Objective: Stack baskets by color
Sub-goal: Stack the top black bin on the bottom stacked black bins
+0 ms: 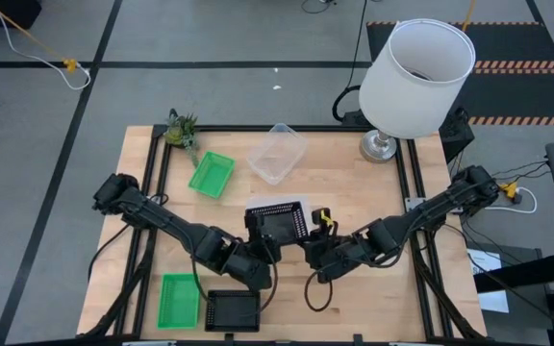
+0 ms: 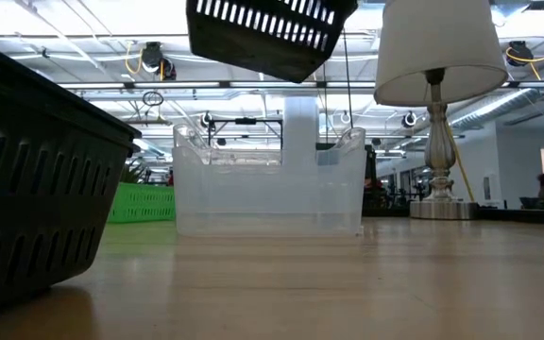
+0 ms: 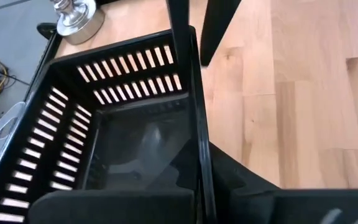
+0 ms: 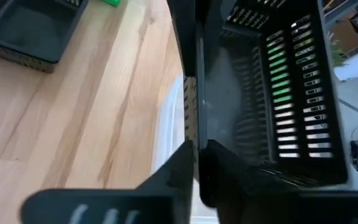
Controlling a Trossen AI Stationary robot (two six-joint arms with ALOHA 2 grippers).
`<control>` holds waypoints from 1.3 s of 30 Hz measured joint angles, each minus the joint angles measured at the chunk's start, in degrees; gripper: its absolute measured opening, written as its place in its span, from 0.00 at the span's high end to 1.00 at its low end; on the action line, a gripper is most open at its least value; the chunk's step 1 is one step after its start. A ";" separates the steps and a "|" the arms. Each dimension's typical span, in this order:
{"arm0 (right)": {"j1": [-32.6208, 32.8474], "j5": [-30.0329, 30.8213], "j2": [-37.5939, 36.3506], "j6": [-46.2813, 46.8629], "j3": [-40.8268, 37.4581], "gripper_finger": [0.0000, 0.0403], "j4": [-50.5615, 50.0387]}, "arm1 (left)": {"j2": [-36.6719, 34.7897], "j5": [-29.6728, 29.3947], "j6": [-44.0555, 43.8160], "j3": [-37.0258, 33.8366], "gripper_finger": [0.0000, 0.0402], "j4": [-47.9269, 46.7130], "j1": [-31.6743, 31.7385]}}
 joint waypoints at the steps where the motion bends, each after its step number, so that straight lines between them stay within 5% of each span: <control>1: 0.56 0.00 -0.27 -0.04 0.00 0.85 0.21 | -0.08 0.34 -0.13 0.00 0.97 0.06 -0.38; 13: 11.48 -0.18 -8.31 -3.70 0.02 0.55 7.50 | -2.12 1.93 -2.09 -0.01 0.99 0.98 -9.46; 19: 16.08 0.29 -12.60 -2.59 0.02 0.55 7.39 | -1.92 -0.24 -5.68 0.02 0.99 1.29 -17.75; 29: 18.86 10.49 -14.04 -2.88 -1.25 0.57 7.41 | -1.73 -9.99 -16.12 0.02 0.99 4.03 -30.70; 39: 18.77 10.47 -14.04 -2.87 -1.25 0.58 7.34 | 3.02 -12.37 -15.17 0.00 0.98 10.15 -33.74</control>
